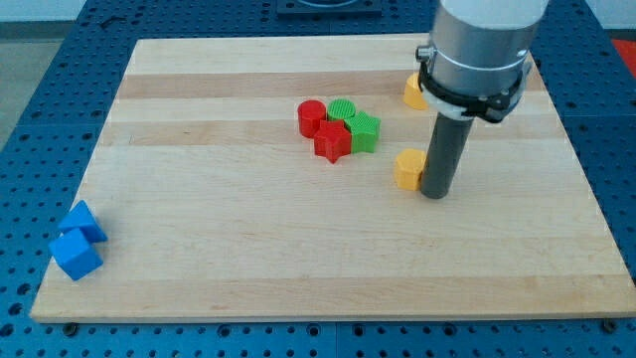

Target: Slide the yellow hexagon closer to the blue cube

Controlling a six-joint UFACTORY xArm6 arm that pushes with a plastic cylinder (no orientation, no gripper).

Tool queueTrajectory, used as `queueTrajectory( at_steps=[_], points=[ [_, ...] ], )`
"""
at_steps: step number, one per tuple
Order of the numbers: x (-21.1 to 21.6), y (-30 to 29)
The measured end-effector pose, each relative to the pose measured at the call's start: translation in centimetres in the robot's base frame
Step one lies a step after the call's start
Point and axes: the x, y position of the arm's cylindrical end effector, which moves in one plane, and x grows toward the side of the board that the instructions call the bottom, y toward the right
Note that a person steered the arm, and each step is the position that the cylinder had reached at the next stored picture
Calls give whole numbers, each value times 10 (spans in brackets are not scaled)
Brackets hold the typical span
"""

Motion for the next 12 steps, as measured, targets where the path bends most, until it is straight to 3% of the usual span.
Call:
queueTrajectory(
  at_steps=[1, 2, 5, 7, 8, 12],
  points=[
    [-24, 17],
    [-31, -30],
    [11, -169],
    [56, -152],
    [80, -171],
    [87, -293]
  ],
)
